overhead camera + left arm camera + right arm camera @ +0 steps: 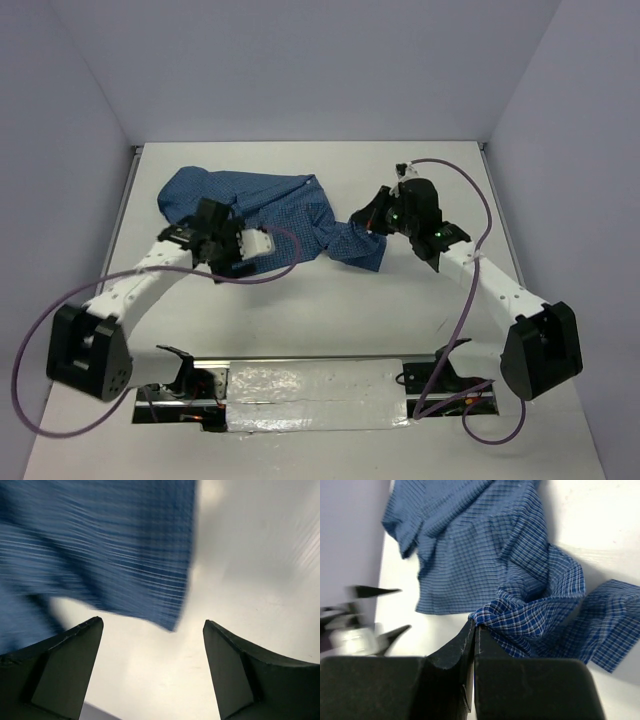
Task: Fold and stack the long sleeve shirts
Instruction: Flatten the shirt out
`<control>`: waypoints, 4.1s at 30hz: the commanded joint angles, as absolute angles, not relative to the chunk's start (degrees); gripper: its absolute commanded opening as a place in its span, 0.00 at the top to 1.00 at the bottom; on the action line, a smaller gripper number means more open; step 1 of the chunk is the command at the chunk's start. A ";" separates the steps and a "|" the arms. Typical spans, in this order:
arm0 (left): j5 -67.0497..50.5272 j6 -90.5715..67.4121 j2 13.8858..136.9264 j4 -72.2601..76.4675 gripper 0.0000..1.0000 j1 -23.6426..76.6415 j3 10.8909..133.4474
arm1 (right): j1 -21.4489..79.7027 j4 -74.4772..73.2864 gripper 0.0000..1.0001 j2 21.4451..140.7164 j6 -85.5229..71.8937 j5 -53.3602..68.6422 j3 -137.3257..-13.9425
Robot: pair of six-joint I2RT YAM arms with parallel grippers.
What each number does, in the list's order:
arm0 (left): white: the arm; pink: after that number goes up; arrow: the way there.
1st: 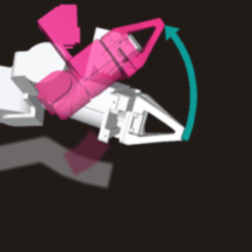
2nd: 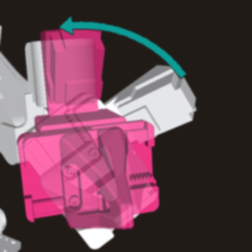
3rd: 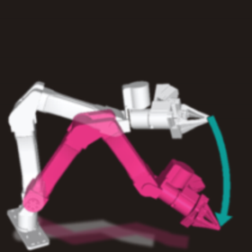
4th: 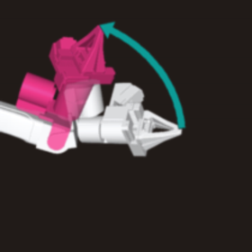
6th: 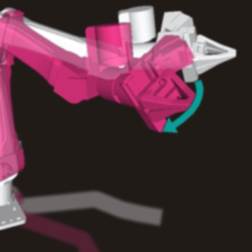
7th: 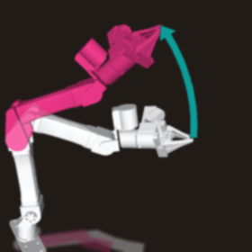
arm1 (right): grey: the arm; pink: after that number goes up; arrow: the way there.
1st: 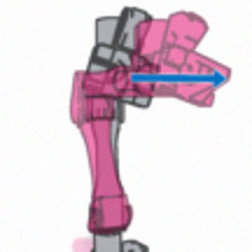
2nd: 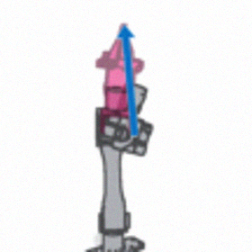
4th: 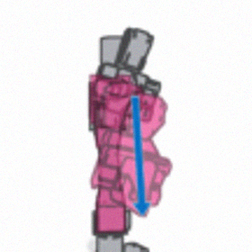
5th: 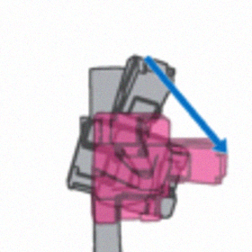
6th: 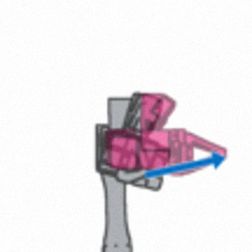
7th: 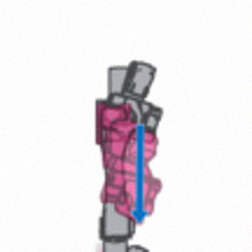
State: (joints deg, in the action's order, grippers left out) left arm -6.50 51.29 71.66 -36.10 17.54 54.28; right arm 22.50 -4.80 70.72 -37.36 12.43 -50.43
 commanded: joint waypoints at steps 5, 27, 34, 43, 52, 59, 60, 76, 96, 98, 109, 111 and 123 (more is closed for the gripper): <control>6.50 53.52 85.33 -19.87 0.06 17.31 47.90 | 20.13 -7.91 1.00 74.88 -30.95 14.24 -55.19; 4.48 39.65 83.76 -20.03 1.00 17.14 48.78 | 0.45 -32.33 0.16 96.26 -21.72 10.21 -89.13; 2.90 35.69 79.72 -22.50 1.00 17.05 47.55 | 0.44 -28.17 0.26 80.17 -16.61 14.12 -67.71; 3.34 34.45 80.33 -23.11 1.00 16.61 48.43 | 8.86 -22.24 0.27 87.09 -13.54 9.95 -57.56; 4.83 34.63 80.25 -22.15 1.00 16.52 47.73 | 15.73 -28.20 0.20 106.58 -14.24 -3.16 -75.04; 5.10 35.24 79.19 -21.80 1.00 15.47 47.46 | 16.96 -32.26 0.21 110.83 -15.38 -6.76 -76.12; 5.18 35.33 79.19 -21.80 1.00 15.38 47.46 | 17.48 -32.17 0.23 110.83 -15.21 -8.16 -74.98; 8.00 36.82 79.19 -21.18 1.00 14.06 48.16 | 30.21 -37.44 1.00 95.37 -21.96 -4.67 -60.57; 6.50 36.74 78.75 -22.76 1.00 14.15 49.31 | 33.50 -37.10 0.14 75.32 -35.58 2.91 -47.12; 6.85 36.74 78.49 -22.76 1.00 14.24 49.04 | 30.94 -36.74 0.14 76.99 -38.04 0.71 -46.23; 6.77 36.30 76.82 -23.38 1.00 14.33 48.34 | 32.96 -20.75 0.26 88.85 -38.41 14.03 -42.80; 6.94 36.30 76.38 -23.55 1.00 14.33 47.90 | 32.78 -21.71 0.55 91.05 -37.18 13.89 -43.15; 9.77 38.31 58.11 -47.69 1.00 11.35 38.24 | 27.85 -43.67 1.00 58.66 -36.64 15.90 -33.41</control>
State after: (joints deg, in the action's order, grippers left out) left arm 9.61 36.18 65.80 -32.23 12.84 40.95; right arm 26.04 -32.05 69.43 -36.18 13.98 -35.59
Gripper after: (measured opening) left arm 0.044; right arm 0.011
